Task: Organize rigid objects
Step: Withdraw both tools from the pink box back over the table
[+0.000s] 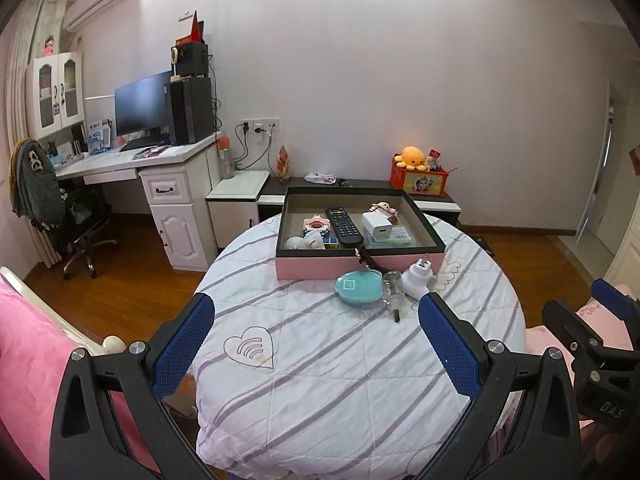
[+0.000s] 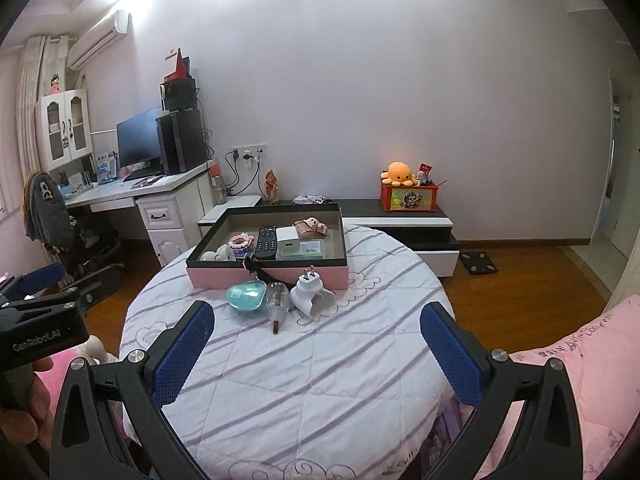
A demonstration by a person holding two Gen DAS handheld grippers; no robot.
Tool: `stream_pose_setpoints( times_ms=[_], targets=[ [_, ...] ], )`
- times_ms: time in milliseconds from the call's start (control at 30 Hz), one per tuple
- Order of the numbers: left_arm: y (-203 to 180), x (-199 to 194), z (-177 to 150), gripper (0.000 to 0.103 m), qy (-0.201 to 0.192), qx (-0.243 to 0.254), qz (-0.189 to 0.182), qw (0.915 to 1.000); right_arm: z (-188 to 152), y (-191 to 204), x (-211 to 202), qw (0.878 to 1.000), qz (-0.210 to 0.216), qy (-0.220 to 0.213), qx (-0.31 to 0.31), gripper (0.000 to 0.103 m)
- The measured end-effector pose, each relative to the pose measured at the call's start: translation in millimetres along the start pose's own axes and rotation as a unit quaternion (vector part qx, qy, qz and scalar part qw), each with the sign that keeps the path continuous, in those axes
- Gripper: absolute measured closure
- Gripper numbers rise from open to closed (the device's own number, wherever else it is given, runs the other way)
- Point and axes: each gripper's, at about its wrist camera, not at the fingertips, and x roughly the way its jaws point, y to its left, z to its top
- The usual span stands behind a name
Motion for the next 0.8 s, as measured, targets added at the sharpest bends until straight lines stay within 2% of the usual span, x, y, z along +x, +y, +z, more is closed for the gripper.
stream_pose_setpoints(
  times_ms=[367,800],
  targets=[
    [2.8,-12.4,-3.0,0.000,-0.008,-0.009,-0.002,0.9999,-1.9,3.6,-12.9,1.000,0.001,-0.010,-0.004,0.000],
    [2.5,-5.5,-4.0,0.000,0.001,-0.013,-0.004,0.9999,-2.0,5.5,-6.8,1.000,0.003,0.001,-0.007,0.000]
  ],
)
